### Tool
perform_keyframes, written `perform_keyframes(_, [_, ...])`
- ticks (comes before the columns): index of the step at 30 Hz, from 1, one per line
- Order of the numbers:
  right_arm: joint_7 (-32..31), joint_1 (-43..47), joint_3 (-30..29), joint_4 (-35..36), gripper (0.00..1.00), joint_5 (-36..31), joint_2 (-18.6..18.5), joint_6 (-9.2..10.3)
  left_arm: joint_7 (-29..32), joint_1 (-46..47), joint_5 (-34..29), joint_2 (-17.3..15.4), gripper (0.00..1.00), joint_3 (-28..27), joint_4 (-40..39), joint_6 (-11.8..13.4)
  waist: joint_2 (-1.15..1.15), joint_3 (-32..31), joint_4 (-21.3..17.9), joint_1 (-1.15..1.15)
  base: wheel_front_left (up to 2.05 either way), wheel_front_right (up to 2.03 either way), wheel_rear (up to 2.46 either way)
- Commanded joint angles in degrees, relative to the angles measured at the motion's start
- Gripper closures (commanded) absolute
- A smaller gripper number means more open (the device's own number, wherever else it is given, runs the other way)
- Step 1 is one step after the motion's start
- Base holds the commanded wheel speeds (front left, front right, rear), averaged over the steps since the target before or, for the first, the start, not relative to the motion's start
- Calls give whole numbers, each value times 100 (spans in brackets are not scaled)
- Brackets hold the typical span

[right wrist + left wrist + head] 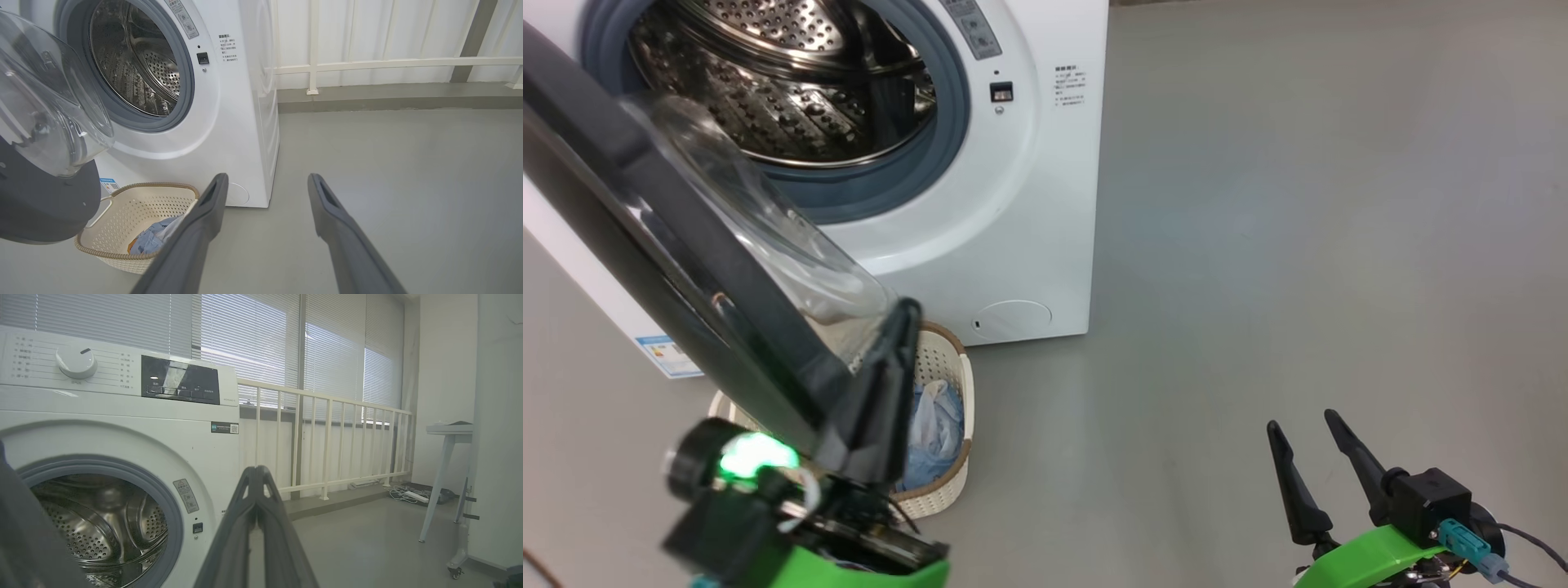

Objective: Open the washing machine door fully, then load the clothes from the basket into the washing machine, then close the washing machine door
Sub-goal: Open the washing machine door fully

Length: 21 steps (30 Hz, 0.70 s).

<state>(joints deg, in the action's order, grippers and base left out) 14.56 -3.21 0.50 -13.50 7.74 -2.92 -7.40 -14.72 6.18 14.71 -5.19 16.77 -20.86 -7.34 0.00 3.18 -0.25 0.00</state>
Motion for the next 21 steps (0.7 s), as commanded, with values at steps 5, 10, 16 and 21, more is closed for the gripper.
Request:
perform_keyframes(5, [44, -159, 146, 49, 0, 80, 4, -9, -28, 135, 35, -37, 100, 183, 231, -14, 0, 94, -64, 0, 0, 0, 0])
perform_keyframes(10, [44, -206, 161, 11, 0, 91, 4, -9, -28, 65, 61, 11, 100, 345, 718, -14, 0, 182, -112, 0, 0, 0, 0])
perform_keyframes(16, [44, -296, 207, -16, 0, 138, 4, -9, -28, -40, 46, 83, 100, 223, 1317, -14, 0, 323, -193, 0, 0, 0, 0])
perform_keyframes(21, [44, -326, 207, -39, 0, 161, 4, -9, -28, -49, 50, 137, 100, 6, 1744, -14, 0, 408, -237, 0, 0, 0, 0])
